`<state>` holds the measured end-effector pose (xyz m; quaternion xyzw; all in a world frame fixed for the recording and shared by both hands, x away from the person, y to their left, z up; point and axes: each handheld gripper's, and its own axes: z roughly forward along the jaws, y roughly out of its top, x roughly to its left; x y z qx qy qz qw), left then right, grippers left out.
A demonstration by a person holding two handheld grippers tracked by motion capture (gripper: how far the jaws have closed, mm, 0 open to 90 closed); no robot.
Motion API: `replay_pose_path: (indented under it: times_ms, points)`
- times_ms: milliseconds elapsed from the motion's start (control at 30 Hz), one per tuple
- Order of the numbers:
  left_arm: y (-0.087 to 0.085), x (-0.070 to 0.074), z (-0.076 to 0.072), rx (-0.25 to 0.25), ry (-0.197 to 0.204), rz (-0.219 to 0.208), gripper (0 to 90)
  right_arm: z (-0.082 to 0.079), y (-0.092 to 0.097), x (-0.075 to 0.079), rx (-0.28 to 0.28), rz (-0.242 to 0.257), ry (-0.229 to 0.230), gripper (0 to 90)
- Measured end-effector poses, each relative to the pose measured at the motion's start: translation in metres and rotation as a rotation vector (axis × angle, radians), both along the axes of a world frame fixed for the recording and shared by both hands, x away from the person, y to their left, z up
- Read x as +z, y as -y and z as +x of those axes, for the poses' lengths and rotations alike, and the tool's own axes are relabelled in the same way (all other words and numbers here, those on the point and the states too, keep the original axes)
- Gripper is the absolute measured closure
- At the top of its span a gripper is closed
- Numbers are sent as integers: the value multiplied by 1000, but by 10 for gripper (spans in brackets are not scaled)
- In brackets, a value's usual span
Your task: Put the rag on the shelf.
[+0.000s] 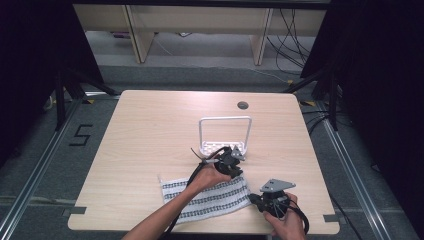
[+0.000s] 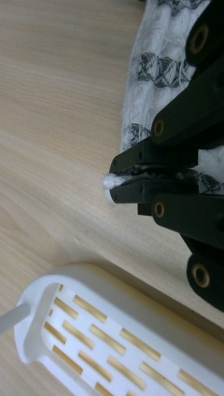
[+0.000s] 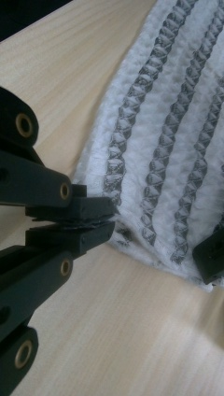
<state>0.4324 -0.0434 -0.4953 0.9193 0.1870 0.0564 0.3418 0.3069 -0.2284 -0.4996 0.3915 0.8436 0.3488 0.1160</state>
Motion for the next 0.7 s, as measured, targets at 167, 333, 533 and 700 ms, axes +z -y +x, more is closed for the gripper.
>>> replay_pose_path:
  times_ms: [167,333,533,700]
  points:
    - [-9,12,-3,28,7,-39,857,1,-2,7,9,8,25,884]
    - [-18,24,-5,38,23,-55,857,0,-4,17,18,31,58,886]
    - [-37,49,-11,64,55,-96,857,1,-7,32,30,54,102,886]
    - [-51,66,-16,115,62,-152,857,5,-10,48,27,78,137,887]
